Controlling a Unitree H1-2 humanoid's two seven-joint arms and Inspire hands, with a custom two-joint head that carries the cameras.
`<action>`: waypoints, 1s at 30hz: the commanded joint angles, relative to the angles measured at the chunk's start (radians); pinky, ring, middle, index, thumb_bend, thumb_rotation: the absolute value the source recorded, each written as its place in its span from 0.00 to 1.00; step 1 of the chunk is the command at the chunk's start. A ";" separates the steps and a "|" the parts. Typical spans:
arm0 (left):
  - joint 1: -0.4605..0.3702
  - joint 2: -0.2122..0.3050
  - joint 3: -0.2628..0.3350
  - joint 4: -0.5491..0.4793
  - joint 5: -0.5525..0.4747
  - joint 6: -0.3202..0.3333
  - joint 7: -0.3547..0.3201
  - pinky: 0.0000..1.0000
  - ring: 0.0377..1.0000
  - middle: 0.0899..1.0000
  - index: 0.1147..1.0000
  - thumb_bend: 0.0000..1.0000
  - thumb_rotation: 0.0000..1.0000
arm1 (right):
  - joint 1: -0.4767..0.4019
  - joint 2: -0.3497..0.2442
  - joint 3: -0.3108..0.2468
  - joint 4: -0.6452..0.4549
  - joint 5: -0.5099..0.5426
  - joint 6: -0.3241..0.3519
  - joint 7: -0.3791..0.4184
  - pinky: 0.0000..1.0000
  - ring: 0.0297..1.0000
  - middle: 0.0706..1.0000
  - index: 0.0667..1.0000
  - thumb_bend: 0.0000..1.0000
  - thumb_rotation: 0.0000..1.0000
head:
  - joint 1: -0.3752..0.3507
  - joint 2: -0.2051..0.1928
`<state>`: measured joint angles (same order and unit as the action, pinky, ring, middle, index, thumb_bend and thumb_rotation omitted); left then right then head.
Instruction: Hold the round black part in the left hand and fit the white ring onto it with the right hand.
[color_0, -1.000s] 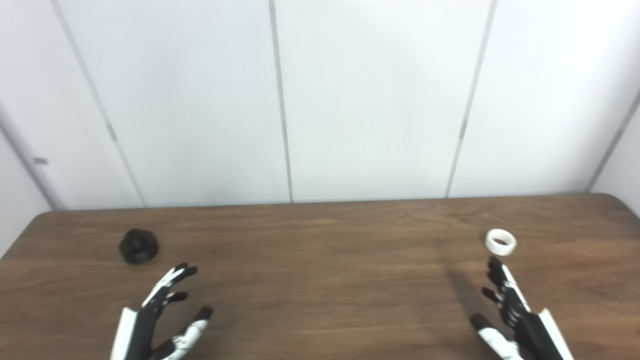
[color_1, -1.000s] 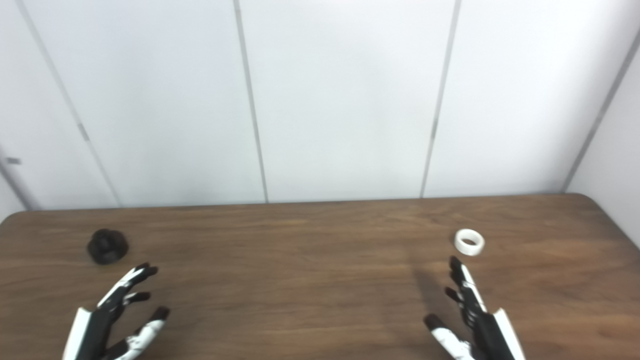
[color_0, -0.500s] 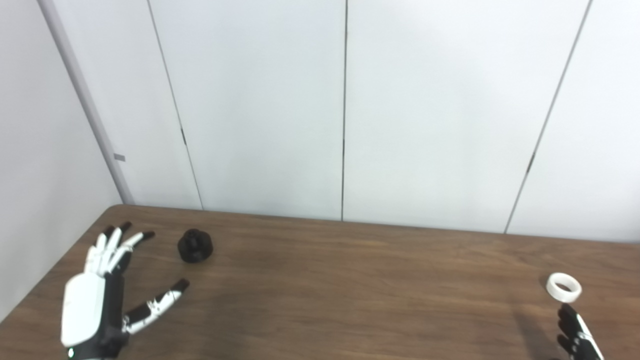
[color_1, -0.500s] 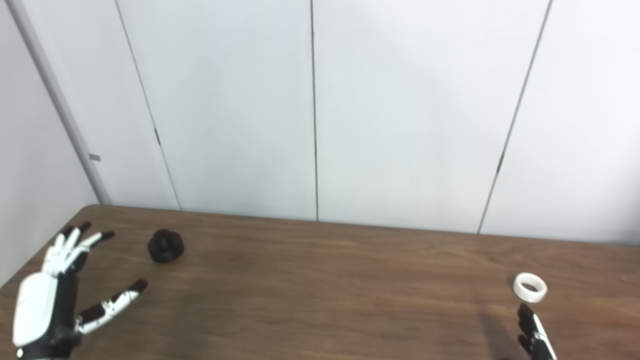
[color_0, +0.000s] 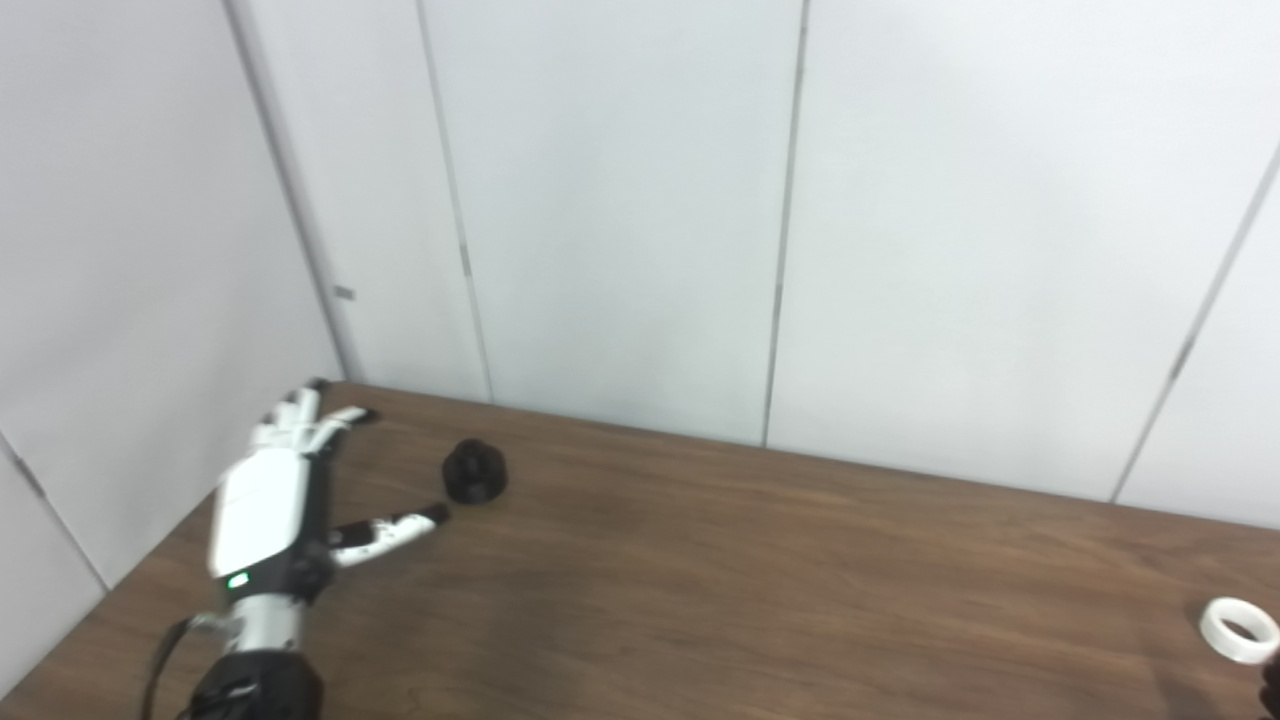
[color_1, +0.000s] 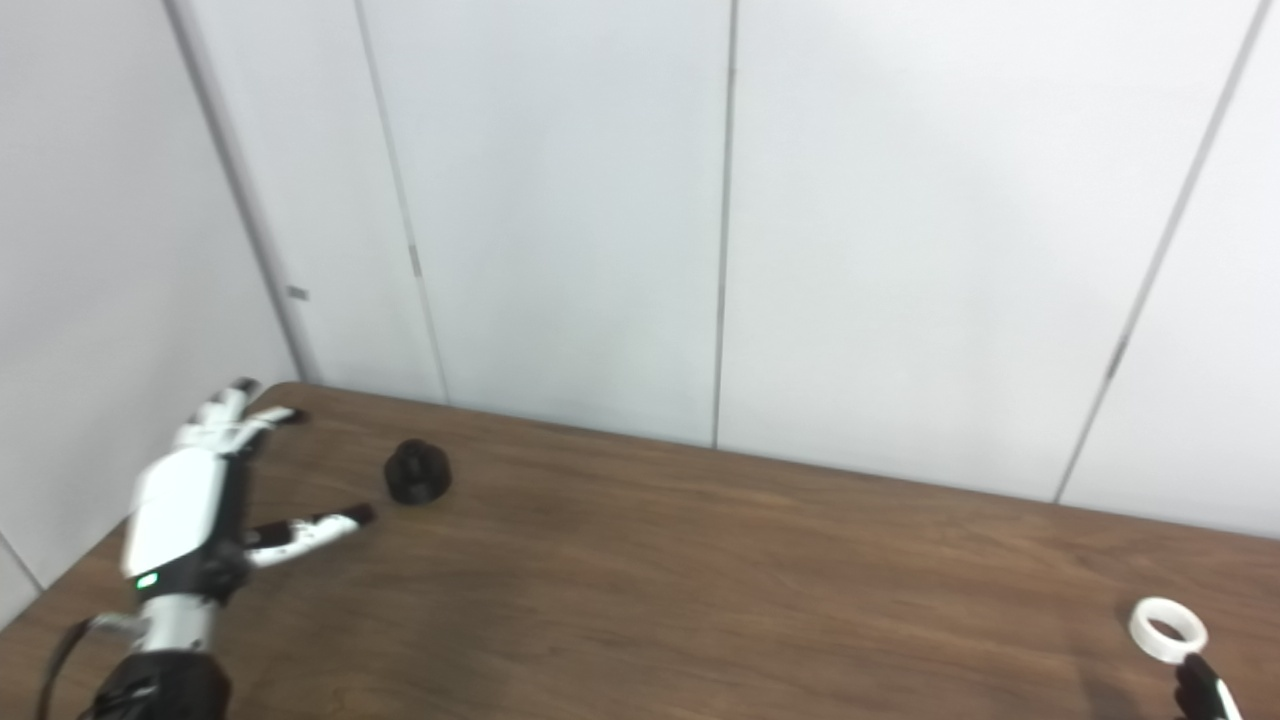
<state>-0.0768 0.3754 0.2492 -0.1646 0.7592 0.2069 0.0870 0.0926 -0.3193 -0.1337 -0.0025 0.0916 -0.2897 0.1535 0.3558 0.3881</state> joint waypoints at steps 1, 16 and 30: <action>-0.053 0.040 -0.014 -0.012 0.012 0.043 -0.028 1.00 1.00 1.00 0.78 1.00 0.49 | 0.032 0.011 0.002 0.054 0.000 -0.026 -0.002 1.00 1.00 1.00 1.00 0.48 0.71 | 0.014 0.001; -0.155 0.067 -0.043 0.199 -0.208 0.165 -0.121 1.00 1.00 1.00 0.91 1.00 0.53 | 0.038 0.009 -0.019 0.019 -0.035 0.039 -0.022 0.93 0.98 1.00 0.98 0.61 0.78 | 0.064 -0.024; -0.188 0.088 -0.110 0.261 -0.177 0.194 -0.029 1.00 1.00 1.00 0.99 1.00 0.52 | 0.034 -0.012 -0.026 0.046 -0.033 0.028 -0.016 0.94 0.98 1.00 0.97 0.59 0.78 | 0.106 -0.035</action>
<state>-0.2209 0.4257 0.1396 0.1014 0.5577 0.4005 0.0251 0.1063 -0.3331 -0.1596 -0.0067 0.0530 -0.2375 0.1392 0.4617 0.3543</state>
